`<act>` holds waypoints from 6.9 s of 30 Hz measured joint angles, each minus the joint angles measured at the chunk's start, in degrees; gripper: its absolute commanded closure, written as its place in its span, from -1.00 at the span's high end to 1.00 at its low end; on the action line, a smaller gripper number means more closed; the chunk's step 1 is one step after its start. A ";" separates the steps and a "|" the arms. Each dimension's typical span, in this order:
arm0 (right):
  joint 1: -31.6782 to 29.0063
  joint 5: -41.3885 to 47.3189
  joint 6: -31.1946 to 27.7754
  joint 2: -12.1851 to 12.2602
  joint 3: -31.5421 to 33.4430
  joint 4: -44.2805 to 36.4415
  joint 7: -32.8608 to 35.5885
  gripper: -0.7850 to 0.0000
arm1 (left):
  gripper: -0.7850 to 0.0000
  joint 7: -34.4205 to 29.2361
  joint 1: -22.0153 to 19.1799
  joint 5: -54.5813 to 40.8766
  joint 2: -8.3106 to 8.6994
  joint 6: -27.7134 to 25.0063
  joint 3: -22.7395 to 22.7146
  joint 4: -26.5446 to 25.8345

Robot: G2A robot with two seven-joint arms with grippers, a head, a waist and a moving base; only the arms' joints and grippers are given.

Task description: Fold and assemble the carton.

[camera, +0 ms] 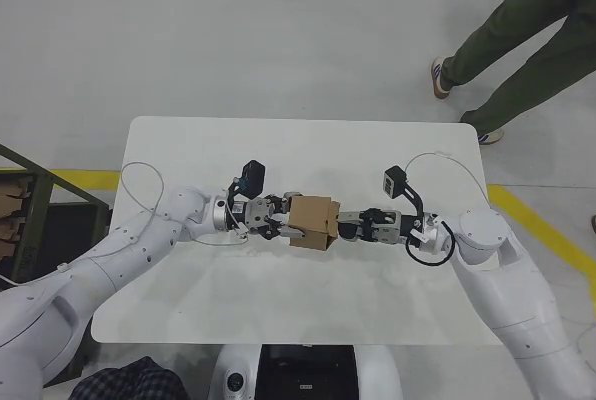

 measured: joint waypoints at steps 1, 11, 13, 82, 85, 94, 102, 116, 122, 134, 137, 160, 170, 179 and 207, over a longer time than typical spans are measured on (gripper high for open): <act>0.00 0.00 0.00 0.00 0.00 0.00 0.00 -0.60 | -0.04 0.00 0.00 0.00 0.00 0.00 0.00 0.00; 0.00 0.00 0.00 0.00 0.00 0.00 0.00 -0.60 | -0.04 0.00 0.00 0.00 0.00 0.00 0.00 0.00; 0.00 0.00 0.00 0.00 0.00 0.00 0.00 -0.60 | -0.04 0.00 0.00 0.00 0.00 0.00 0.00 0.00; 0.00 0.00 0.00 0.00 0.00 0.00 0.00 -0.60 | -0.04 0.00 0.00 0.00 0.00 0.00 0.00 0.00; 0.00 0.00 0.00 0.00 0.00 0.00 0.00 -0.60 | -0.04 0.00 0.00 0.00 0.00 0.00 0.00 0.00; 0.00 0.00 0.00 0.00 0.00 0.00 0.00 -0.60 | -0.04 0.00 0.00 0.00 0.00 0.00 0.00 0.00; 0.00 0.00 0.00 0.00 0.00 0.00 0.00 -0.60 | -0.04 0.00 0.00 0.00 0.00 0.00 0.00 0.00; 0.00 0.00 0.00 0.00 0.00 0.00 0.00 -0.60 | -0.04 0.00 0.00 0.00 0.00 0.00 0.00 0.00; 0.00 0.00 0.00 0.00 0.00 0.00 0.00 -0.60 | -0.04 0.00 0.00 0.00 0.00 0.00 0.00 0.00; 0.00 0.00 0.00 0.00 0.00 0.00 0.00 -0.60 | -0.04 0.00 0.00 0.00 0.00 0.00 0.00 0.00; 0.00 0.00 0.00 0.00 0.00 0.00 0.00 -0.60 | -0.04 0.00 0.00 0.00 0.00 0.00 0.00 0.00; 0.00 0.00 0.00 0.00 0.00 0.00 0.00 -0.60 | -0.04 0.00 0.00 0.00 0.00 0.00 0.00 0.00; 0.00 0.00 0.00 0.00 0.00 0.00 0.00 -0.60 | -0.04 0.00 0.00 0.00 0.00 0.00 0.00 0.00; 0.00 0.00 0.00 0.00 0.00 0.00 0.00 -0.60 | -0.04 0.00 0.00 0.00 0.00 0.00 0.00 0.00; -2.47 -1.38 -1.37 0.42 1.61 -2.84 -3.95 1.00 | 1.00 -6.46 2.87 -2.07 0.58 2.86 -4.73 -1.11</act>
